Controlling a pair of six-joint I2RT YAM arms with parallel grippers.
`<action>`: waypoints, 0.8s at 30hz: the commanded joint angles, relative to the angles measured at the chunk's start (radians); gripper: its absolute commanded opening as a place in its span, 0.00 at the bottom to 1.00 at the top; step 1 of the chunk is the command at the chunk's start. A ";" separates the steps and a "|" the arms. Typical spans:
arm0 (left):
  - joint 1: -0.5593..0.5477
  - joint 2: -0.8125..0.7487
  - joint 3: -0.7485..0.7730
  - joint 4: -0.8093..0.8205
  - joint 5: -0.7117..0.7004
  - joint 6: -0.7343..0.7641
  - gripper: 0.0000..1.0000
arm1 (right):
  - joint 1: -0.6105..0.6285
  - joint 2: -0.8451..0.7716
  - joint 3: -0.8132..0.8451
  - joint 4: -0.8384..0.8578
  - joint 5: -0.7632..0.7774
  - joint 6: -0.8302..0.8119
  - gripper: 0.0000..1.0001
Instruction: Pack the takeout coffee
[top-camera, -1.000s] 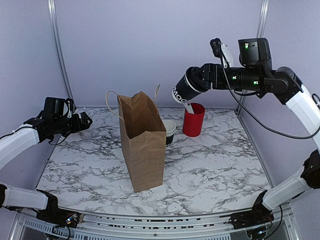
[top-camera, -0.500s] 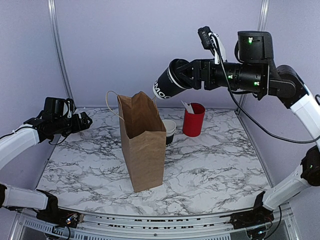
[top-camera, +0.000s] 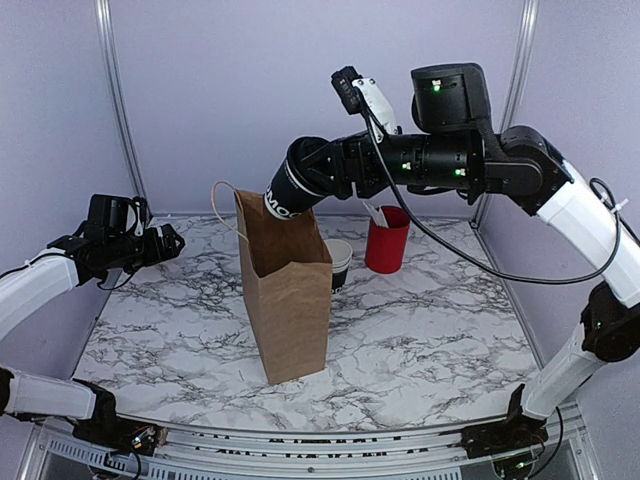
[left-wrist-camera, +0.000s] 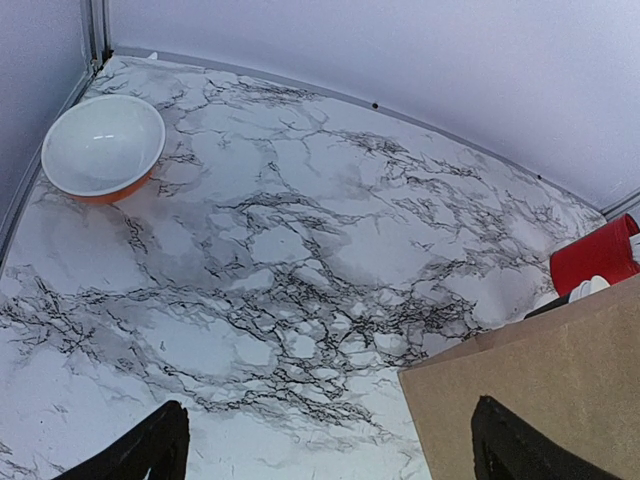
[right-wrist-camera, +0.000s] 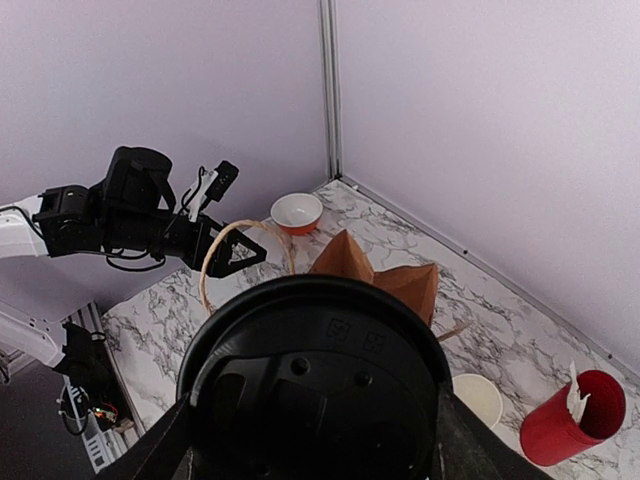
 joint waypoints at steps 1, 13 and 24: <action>0.006 0.001 -0.013 0.017 0.007 -0.001 0.99 | 0.004 0.047 0.059 -0.023 -0.029 -0.014 0.62; 0.006 0.001 -0.012 0.017 0.013 -0.001 0.99 | 0.004 0.265 0.271 -0.194 -0.024 0.018 0.62; 0.006 0.011 -0.011 0.017 0.052 -0.003 0.99 | -0.051 0.347 0.311 -0.255 -0.066 0.086 0.62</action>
